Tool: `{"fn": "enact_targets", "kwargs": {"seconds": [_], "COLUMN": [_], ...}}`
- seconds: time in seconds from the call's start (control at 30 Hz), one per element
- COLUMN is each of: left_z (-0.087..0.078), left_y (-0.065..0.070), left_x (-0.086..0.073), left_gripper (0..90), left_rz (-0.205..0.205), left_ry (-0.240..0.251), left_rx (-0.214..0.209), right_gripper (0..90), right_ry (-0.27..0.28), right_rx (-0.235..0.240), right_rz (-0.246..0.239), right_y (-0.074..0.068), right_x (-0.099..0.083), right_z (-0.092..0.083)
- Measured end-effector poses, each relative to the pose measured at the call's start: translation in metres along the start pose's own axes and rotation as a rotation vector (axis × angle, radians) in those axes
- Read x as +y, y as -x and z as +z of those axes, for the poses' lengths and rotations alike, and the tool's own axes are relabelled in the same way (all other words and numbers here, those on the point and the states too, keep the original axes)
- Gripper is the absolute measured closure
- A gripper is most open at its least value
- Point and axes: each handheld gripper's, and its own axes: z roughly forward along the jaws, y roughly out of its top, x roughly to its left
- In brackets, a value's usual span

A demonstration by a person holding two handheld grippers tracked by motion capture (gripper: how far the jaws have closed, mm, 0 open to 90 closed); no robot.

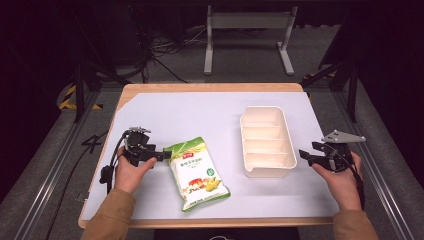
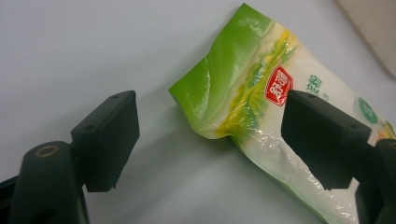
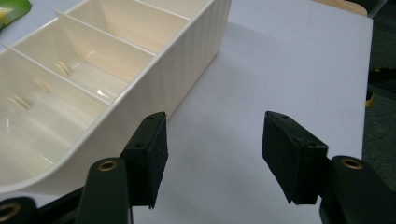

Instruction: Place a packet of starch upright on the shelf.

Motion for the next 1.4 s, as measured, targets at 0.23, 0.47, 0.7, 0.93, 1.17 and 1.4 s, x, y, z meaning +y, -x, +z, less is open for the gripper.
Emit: {"fn": "enact_targets", "kwargs": {"seconds": [0.23,0.47,0.7,0.93,1.17,1.4], "left_z": [0.012,0.021,0.028,0.035,0.035,0.033], "left_y": [0.0,-0.002,0.0,0.007,0.011,0.018], "left_x": [0.0,-0.002,-0.002,-0.002,-0.003,-0.006], "left_gripper": [16.3,15.9,16.5,21.0,35.0,64.6], "left_rz": [-0.016,-0.049,-0.049,-0.028,0.004,0.044], "left_ry": [-0.017,-0.023,-0.035,-0.052,-0.052,-0.052], "left_rx": [-0.019,-0.053,-0.077,-0.088,-0.094,-0.037], "right_gripper": [40.2,39.3,38.9,37.0,36.4,42.4], "right_ry": [-0.001,-0.006,-0.009,-0.014,-0.02,-0.027], "right_rx": [0.001,0.009,0.012,0.014,0.013,0.021], "right_rz": [-0.002,-0.011,-0.016,-0.022,-0.03,-0.019], "right_y": [-0.001,-0.003,-0.004,-0.005,-0.007,-0.01], "right_x": [0.0,0.0,0.0,-0.001,-0.001,0.001], "right_z": [0.0,0.003,0.004,0.007,0.01,0.01]}}
